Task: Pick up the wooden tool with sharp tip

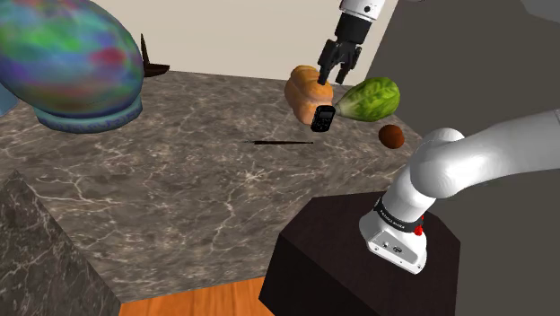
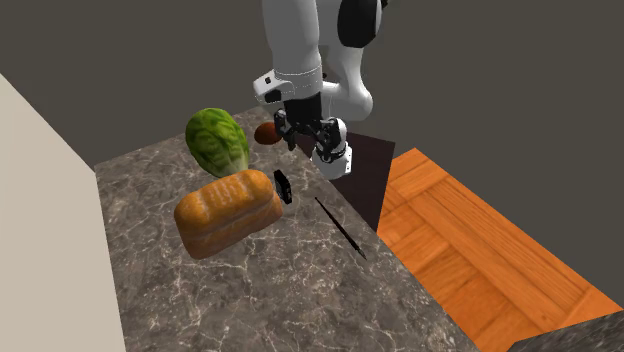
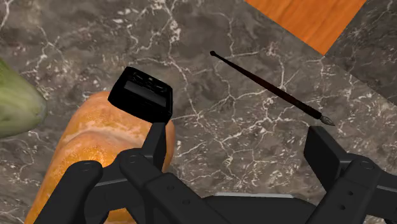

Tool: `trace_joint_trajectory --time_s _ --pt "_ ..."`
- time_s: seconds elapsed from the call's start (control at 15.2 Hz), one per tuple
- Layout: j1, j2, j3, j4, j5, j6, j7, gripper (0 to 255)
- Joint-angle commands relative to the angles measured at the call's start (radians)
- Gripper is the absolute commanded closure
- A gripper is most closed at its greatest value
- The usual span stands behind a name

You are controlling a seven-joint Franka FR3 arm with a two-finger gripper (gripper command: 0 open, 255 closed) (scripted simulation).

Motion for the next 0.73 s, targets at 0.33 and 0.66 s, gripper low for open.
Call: trace_joint_trajectory --time_s 0.33,0.66 --pt "0.120 0.130 -0.040 -0.044 -0.014 0.129 -0.313 0" --pt "0.233 0.259 -0.061 -0.078 -0.023 0.248 -0.619 0"
